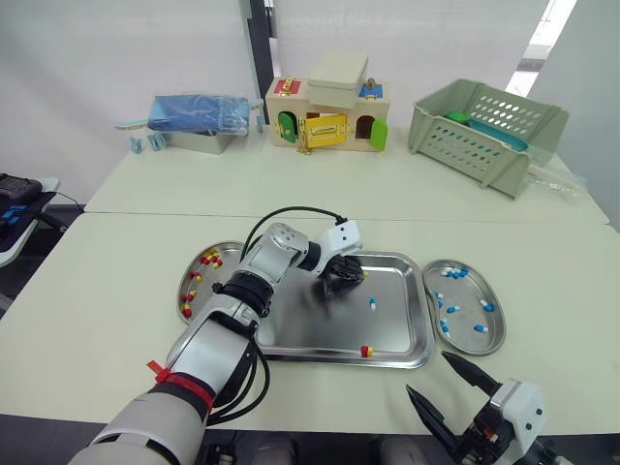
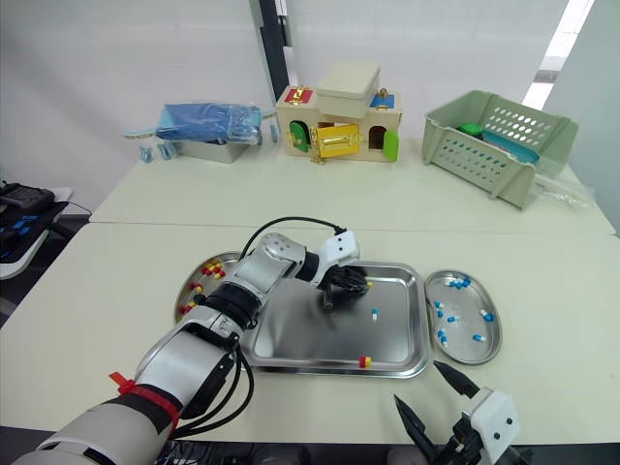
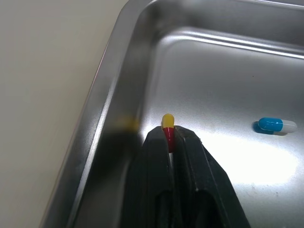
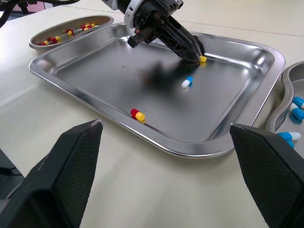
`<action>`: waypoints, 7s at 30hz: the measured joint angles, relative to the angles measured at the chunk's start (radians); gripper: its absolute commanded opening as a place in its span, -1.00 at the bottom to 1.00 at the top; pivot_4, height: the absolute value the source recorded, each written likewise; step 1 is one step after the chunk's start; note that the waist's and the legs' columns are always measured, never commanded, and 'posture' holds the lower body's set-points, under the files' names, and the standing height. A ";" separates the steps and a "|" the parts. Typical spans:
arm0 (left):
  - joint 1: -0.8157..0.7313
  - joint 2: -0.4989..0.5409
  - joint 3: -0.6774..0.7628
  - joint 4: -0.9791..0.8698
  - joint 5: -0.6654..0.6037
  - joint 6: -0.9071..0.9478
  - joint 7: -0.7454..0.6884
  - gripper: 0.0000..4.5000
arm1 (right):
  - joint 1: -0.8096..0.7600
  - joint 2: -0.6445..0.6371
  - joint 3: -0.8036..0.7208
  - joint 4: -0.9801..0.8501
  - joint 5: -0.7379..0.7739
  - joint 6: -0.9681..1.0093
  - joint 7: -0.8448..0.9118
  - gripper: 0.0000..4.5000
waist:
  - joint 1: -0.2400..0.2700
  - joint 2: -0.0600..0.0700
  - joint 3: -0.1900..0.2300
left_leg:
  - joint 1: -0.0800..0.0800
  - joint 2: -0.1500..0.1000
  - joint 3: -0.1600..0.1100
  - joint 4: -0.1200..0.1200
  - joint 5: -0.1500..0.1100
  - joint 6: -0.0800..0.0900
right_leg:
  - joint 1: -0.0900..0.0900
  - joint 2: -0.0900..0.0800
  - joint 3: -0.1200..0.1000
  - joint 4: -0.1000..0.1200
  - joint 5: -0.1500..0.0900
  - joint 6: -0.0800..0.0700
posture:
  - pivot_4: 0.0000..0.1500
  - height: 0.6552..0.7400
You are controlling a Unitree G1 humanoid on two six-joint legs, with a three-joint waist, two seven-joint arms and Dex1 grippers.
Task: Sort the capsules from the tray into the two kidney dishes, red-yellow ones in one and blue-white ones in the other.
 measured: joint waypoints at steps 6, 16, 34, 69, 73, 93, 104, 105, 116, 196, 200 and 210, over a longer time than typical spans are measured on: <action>0.034 0.066 0.021 -0.166 -0.044 0.093 -0.082 -0.98 | 0.000 -0.018 0.000 -0.001 0.001 0.000 0.015 1.00 | -0.003 0.000 0.000 | 0.000 0.000 0.000 0.000 0.000 0.000 | 0.000 0.000 0.000 0.000 0.000 0.000 | 1.00 1.00; 0.247 0.385 0.175 -0.653 -0.162 0.419 -0.071 -0.98 | -0.036 -0.145 -0.010 -0.003 0.034 0.005 0.136 1.00 | -0.010 0.002 -0.001 | 0.000 0.001 -0.001 0.000 0.000 0.000 | 0.001 0.000 -0.001 0.000 0.000 0.000 | 1.00 1.00; 0.616 0.683 0.456 -0.837 -0.265 0.579 0.118 -0.98 | -0.172 -0.216 -0.027 0.081 0.111 0.037 0.259 1.00 | 0.004 0.001 -0.001 | 0.000 0.001 -0.001 0.000 0.000 0.000 | 0.001 0.000 0.000 0.000 0.000 0.000 | 1.00 1.00; 0.738 0.810 0.576 -0.825 -0.401 0.548 0.079 0.98 | -0.125 -0.327 -0.283 0.056 0.249 0.159 0.295 1.00 | -0.001 0.002 -0.001 | 0.001 0.001 0.001 -0.002 0.000 0.000 | 0.000 0.000 0.001 0.000 0.000 0.000 | 1.00 1.00; 0.887 0.876 0.718 -0.738 -0.397 0.455 0.051 0.98 | -0.116 -0.416 -0.481 0.075 0.344 0.292 0.321 1.00 | -0.001 0.002 -0.001 | 0.002 0.002 0.001 -0.004 0.000 0.000 | 0.000 0.000 0.001 -0.001 0.000 -0.001 | 1.00 1.00; 1.116 0.908 0.883 -0.452 -0.354 0.158 0.059 0.98 | -0.332 -0.557 -0.600 0.506 0.256 0.380 0.542 1.00 | 0.005 0.001 0.000 | 0.001 0.003 0.004 -0.004 0.000 0.000 | -0.001 0.000 0.001 -0.001 -0.001 -0.001 | 1.00 1.00; 1.115 0.906 0.899 -0.495 -0.361 0.159 0.055 0.98 | -0.322 -0.508 -0.600 0.518 0.225 0.339 0.595 1.00 | 0.006 0.000 0.000 | 0.001 0.003 0.004 -0.004 0.000 0.000 | -0.001 0.000 0.001 -0.001 -0.001 -0.001 | 1.00 1.00; 1.108 0.906 0.892 -0.519 -0.368 0.165 0.053 0.98 | -0.308 -0.489 -0.601 0.501 0.224 0.328 0.599 1.00 | 0.007 0.000 0.000 | 0.001 0.003 0.004 -0.004 0.000 0.000 | 0.000 0.000 0.001 -0.001 -0.001 -0.001 | 1.00 1.00; 0.842 0.848 0.618 -0.853 -0.458 0.320 0.005 0.98 | -0.160 -0.283 -0.464 0.141 0.246 0.291 0.560 1.00 | 0.009 0.000 -0.001 | 0.001 0.003 0.002 -0.004 0.000 0.000 | 0.000 0.000 0.000 -0.001 -0.001 -0.001 | 1.00 1.00; 0.326 0.200 -0.259 -0.769 -0.057 0.172 -0.099 -0.97 | -0.114 -0.163 -0.133 -0.067 0.115 0.289 0.196 1.00 | 0.008 0.001 -0.002 | 0.000 0.001 0.000 0.000 0.000 0.000 | 0.002 0.001 0.000 -0.001 -0.001 -0.001 | 1.00 1.00; 0.327 0.200 -0.259 -0.775 -0.065 0.180 -0.102 -0.97 | -0.114 -0.163 -0.130 -0.067 0.114 0.286 0.197 1.00 | 0.008 0.001 -0.002 | 0.000 0.001 0.000 0.000 0.000 0.000 | 0.002 0.001 0.000 -0.001 -0.001 -0.001 | 1.00 1.00; 0.331 0.313 -0.076 -0.857 -0.171 0.335 -0.087 -0.97 | -0.119 -0.190 -0.113 -0.064 0.114 0.254 0.248 1.00 | 0.003 0.002 -0.002 | 0.001 0.001 0.000 0.000 0.000 0.000 | 0.001 0.001 0.000 -0.001 -0.001 -0.001 | 1.00 1.00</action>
